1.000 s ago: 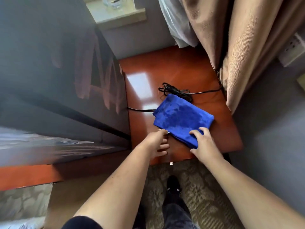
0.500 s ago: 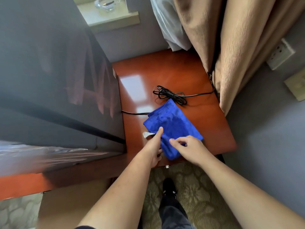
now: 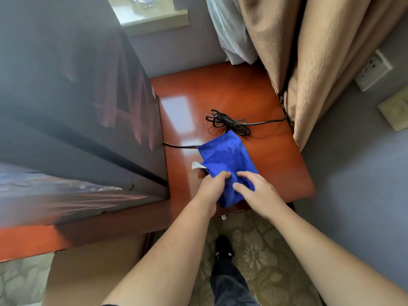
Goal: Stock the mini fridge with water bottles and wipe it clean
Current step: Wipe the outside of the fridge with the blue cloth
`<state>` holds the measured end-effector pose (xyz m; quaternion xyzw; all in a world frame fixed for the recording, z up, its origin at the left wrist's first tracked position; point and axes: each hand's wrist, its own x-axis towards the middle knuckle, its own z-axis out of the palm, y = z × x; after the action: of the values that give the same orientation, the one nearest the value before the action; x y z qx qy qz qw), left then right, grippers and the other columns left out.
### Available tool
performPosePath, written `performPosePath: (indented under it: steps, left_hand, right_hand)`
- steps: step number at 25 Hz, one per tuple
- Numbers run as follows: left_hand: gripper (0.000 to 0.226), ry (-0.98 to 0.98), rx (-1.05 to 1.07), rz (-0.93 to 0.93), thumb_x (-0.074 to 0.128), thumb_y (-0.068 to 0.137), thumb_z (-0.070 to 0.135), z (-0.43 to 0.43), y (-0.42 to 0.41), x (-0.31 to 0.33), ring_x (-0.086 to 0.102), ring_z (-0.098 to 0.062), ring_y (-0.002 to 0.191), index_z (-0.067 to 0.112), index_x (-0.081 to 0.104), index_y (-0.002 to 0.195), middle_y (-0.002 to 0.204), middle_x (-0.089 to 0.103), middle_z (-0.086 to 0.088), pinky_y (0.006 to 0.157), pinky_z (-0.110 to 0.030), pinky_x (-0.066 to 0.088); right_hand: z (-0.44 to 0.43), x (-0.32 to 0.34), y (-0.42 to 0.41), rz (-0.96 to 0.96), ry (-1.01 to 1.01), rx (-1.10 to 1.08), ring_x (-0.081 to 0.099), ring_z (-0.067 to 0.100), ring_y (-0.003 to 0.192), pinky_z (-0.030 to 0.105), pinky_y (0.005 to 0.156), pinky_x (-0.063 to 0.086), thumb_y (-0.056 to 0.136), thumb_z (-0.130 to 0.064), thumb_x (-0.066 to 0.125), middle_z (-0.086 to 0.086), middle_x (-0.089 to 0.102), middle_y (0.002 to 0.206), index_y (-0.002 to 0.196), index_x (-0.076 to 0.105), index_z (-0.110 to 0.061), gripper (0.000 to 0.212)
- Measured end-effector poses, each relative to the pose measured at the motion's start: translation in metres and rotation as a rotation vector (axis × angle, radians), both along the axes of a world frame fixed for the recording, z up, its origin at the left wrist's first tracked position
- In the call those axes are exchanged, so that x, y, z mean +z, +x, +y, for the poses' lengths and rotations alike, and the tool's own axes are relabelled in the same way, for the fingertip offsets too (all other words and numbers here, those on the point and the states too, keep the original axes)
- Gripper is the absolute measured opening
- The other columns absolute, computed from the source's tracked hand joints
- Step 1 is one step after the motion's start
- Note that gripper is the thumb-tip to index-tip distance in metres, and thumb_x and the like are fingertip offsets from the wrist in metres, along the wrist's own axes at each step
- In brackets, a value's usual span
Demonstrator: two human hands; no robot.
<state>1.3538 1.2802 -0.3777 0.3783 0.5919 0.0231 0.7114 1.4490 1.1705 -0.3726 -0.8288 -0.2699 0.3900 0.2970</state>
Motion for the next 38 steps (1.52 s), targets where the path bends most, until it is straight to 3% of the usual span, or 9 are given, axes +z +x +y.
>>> performPosePath:
  steps: [4,8,12,15,22,27,31,35,38]
  left_hand:
    - [0.029,-0.034,0.041,-0.064,0.065,0.091,0.023,0.002,-0.017,0.024,0.074,-0.022,0.098,0.011,0.067,0.118,0.112,0.076,-0.008,0.081,-0.035,0.061]
    - [0.034,-0.062,0.081,-0.184,0.067,0.089,0.019,0.004,-0.04,0.066,0.073,-0.029,0.101,0.003,0.067,0.119,0.106,0.077,-0.014,0.1,-0.047,0.056]
    - [0.047,-0.184,0.048,-0.399,0.069,0.091,0.03,0.008,-0.071,0.123,0.071,-0.03,0.11,0.001,0.067,0.128,0.12,0.072,-0.02,0.1,-0.044,0.054]
    - [0.041,-0.01,0.0,-0.472,0.06,0.1,0.029,0.011,-0.088,0.168,0.068,-0.028,0.119,0.006,0.064,0.134,0.125,0.072,-0.016,0.107,-0.043,0.05]
    - [0.026,0.47,-0.057,-0.447,0.053,0.105,0.037,0.021,-0.089,0.268,0.073,-0.018,0.109,0.022,0.068,0.119,0.114,0.077,-0.001,0.105,-0.04,0.052]
    - [0.038,0.462,0.016,-0.651,0.047,0.108,0.035,0.026,-0.098,0.33,0.067,-0.019,0.122,0.018,0.059,0.139,0.13,0.071,-0.004,0.114,-0.041,0.044]
    - [0.032,0.536,-0.007,-0.655,0.045,0.107,0.034,0.035,-0.135,0.368,0.07,-0.014,0.079,0.016,0.069,0.117,0.1,0.073,-0.003,0.076,-0.03,0.057]
    - [0.024,0.697,-0.065,-0.512,0.05,0.106,0.027,0.058,-0.195,0.403,0.07,-0.02,0.078,0.018,0.058,0.127,0.103,0.078,-0.009,0.084,-0.036,0.059]
    - [0.026,0.755,-0.027,-0.495,0.05,0.106,0.027,0.088,-0.234,0.426,0.073,-0.023,0.088,0.019,0.054,0.13,0.107,0.078,-0.011,0.091,-0.041,0.059]
  right_hand:
    - [0.007,0.018,0.001,0.032,-0.008,-0.245,0.049,0.021,0.137,0.03,0.109,0.036,0.092,-0.045,0.068,0.004,0.053,0.147,0.143,0.055,-0.023,0.057]
    - [0.004,0.04,0.008,0.639,-0.104,-0.521,0.06,0.03,0.124,0.043,0.1,0.048,0.085,-0.066,0.067,0.013,0.06,0.141,0.146,0.048,-0.011,0.083]
    - [0.006,0.092,0.005,1.003,0.043,-0.473,0.071,0.033,0.104,0.045,0.09,0.057,0.08,-0.069,0.066,0.015,0.074,0.113,0.116,0.069,-0.004,0.074]
    - [0.016,0.152,-0.004,1.075,0.247,-0.405,0.074,0.03,0.103,0.04,0.085,0.061,0.095,-0.053,0.059,0.016,0.073,0.12,0.121,0.07,-0.006,0.055]
    - [0.037,0.296,-0.009,0.866,0.567,-0.217,0.075,0.03,0.096,0.043,0.088,0.053,0.08,-0.025,0.061,0.016,0.076,0.111,0.115,0.07,-0.006,0.042]
    - [0.057,0.373,-0.015,0.726,0.696,-0.12,0.068,0.035,0.116,0.045,0.099,0.054,0.083,-0.027,0.067,0.018,0.071,0.124,0.134,0.063,-0.003,0.056]
    - [0.079,0.422,-0.032,0.654,0.738,-0.069,0.073,0.03,0.107,0.042,0.092,0.055,0.096,-0.031,0.063,0.012,0.077,0.113,0.119,0.072,-0.009,0.033]
    - [0.121,0.452,-0.064,0.351,1.03,-0.05,0.075,0.02,0.101,0.039,0.09,0.057,0.098,-0.025,0.064,0.001,0.079,0.104,0.112,0.073,-0.02,0.017]
    - [0.159,0.453,-0.101,-0.157,1.15,0.102,0.069,0.008,0.097,0.034,0.088,0.053,0.098,-0.021,0.063,-0.004,0.077,0.099,0.118,0.069,-0.026,0.021]
